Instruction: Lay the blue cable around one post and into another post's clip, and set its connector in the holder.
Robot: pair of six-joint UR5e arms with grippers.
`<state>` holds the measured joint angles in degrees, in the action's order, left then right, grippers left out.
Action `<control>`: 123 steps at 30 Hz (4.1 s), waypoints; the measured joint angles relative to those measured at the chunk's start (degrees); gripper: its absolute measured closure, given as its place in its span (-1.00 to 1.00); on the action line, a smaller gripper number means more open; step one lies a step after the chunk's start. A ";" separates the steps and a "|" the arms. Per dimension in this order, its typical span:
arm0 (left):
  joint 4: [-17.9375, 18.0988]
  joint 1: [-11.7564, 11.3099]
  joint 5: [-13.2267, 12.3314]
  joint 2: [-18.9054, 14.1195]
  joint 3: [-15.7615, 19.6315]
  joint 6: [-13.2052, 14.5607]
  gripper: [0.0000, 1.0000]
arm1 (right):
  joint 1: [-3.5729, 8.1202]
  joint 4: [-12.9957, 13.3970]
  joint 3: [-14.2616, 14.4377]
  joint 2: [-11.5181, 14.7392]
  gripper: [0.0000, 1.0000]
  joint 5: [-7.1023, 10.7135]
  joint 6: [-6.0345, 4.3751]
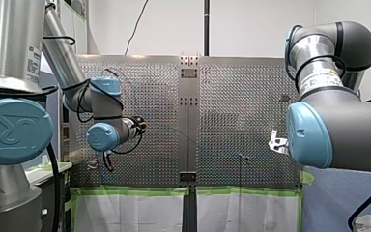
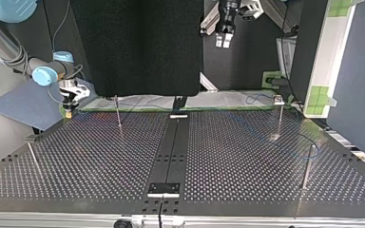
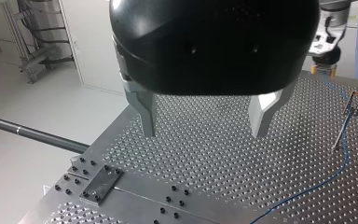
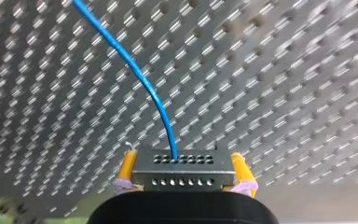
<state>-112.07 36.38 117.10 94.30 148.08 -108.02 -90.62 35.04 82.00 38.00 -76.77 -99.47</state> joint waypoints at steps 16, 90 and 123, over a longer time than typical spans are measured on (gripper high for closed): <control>0.00 -0.65 -0.01 0.01 0.00 -0.52 -0.95 | -3.09 -0.43 2.23 7.01 1.00 -0.68 -0.53; -1.78 -3.71 -0.51 0.00 0.00 0.39 -0.95 | -2.14 -5.96 10.16 28.06 1.00 -7.18 -1.42; -2.36 -5.71 -2.09 -0.01 0.00 0.78 -0.95 | -1.46 -6.60 10.63 27.96 1.00 -6.93 0.41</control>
<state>-114.43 30.67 115.01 94.29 148.07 -107.24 -92.08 28.44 92.63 65.97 -83.70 -99.07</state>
